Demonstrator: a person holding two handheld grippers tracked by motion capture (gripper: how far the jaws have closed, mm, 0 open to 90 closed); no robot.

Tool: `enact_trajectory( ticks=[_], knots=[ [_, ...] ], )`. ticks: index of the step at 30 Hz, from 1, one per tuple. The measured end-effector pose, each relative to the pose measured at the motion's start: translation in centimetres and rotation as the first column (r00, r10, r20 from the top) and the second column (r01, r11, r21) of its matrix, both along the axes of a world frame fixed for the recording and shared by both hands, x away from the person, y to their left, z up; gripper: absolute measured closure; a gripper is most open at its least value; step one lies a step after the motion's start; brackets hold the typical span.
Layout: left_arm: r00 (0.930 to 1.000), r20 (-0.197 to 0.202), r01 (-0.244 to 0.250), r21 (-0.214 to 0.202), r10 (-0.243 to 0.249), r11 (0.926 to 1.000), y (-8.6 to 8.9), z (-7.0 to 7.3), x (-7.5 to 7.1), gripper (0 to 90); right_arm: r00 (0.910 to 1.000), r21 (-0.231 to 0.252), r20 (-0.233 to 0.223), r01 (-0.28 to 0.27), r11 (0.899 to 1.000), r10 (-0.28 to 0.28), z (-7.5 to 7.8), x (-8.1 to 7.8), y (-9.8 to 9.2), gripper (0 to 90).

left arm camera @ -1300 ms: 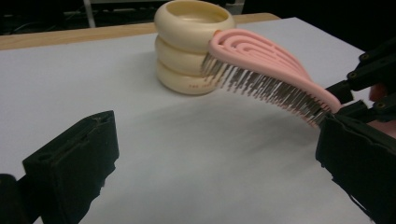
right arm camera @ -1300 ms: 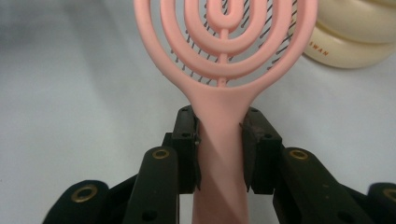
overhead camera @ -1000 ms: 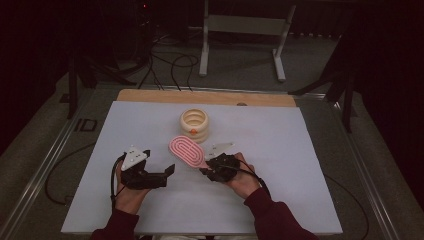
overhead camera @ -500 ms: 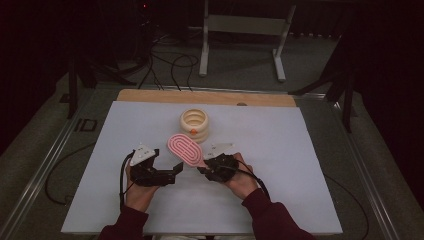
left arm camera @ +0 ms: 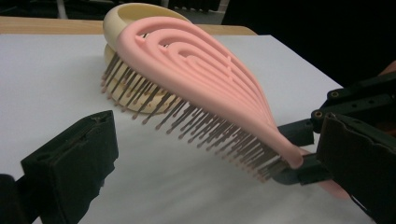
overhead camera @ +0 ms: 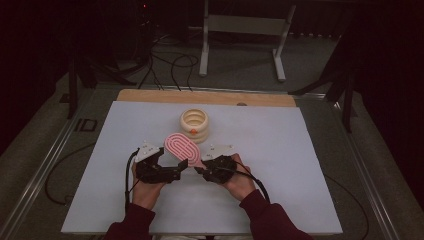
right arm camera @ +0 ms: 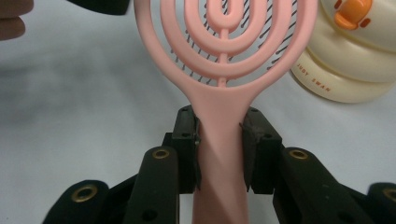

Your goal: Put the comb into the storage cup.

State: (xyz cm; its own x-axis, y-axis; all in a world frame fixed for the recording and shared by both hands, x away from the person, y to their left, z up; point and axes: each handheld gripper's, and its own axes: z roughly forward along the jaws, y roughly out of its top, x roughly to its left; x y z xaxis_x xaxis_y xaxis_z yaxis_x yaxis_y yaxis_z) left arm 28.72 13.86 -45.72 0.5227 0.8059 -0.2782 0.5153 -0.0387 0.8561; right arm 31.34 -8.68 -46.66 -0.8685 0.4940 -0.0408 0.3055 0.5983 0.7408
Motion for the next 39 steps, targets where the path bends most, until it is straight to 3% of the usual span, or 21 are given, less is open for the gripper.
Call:
enact_trajectory(
  ticks=[9, 13, 20, 24, 34, 39],
  knots=[
    [0.9998, -0.017, 0.001, -0.009, -0.002, 1.0000, -1.1, 0.2, 0.4, 0.0, 0.9997, 0.019, 0.021, -0.013, 1.000, 0.013, -0.1, -0.4, 0.4, 70.1],
    [0.9992, -0.017, -0.036, 0.001, 0.036, 0.9993, -1.4, 0.4, 0.4, 4.2, 0.9997, 0.025, 0.022, -0.013, 1.000, 0.013, 0.0, -0.5, 0.5, 70.1],
    [0.9975, -0.023, -0.067, -0.022, 0.066, 0.9975, -1.0, 0.5, 0.4, 23.3, 0.9987, 0.006, 0.051, -0.009, 1.000, 0.009, -0.1, -0.6, 0.5, 70.1],
    [0.9966, -0.025, -0.080, -0.064, 0.078, 0.9948, -0.5, 0.5, 0.4, 34.7, 0.9978, -0.009, 0.066, -0.010, 1.000, 0.010, -0.1, -0.7, 0.6, 70.2],
    [0.9982, -0.031, -0.054, -0.114, 0.050, 0.9921, -0.3, 0.6, 0.6, 44.8, 0.9963, -0.030, 0.084, -0.012, 0.999, 0.015, -0.3, -0.7, 0.9, 70.2],
    [0.9998, -0.007, -0.018, -0.161, 0.017, 0.9869, -0.3, 1.2, 0.5, 51.6, 0.9954, -0.032, 0.095, -0.013, 0.999, 0.015, -0.3, -0.7, 0.8, 70.2]
  ],
)
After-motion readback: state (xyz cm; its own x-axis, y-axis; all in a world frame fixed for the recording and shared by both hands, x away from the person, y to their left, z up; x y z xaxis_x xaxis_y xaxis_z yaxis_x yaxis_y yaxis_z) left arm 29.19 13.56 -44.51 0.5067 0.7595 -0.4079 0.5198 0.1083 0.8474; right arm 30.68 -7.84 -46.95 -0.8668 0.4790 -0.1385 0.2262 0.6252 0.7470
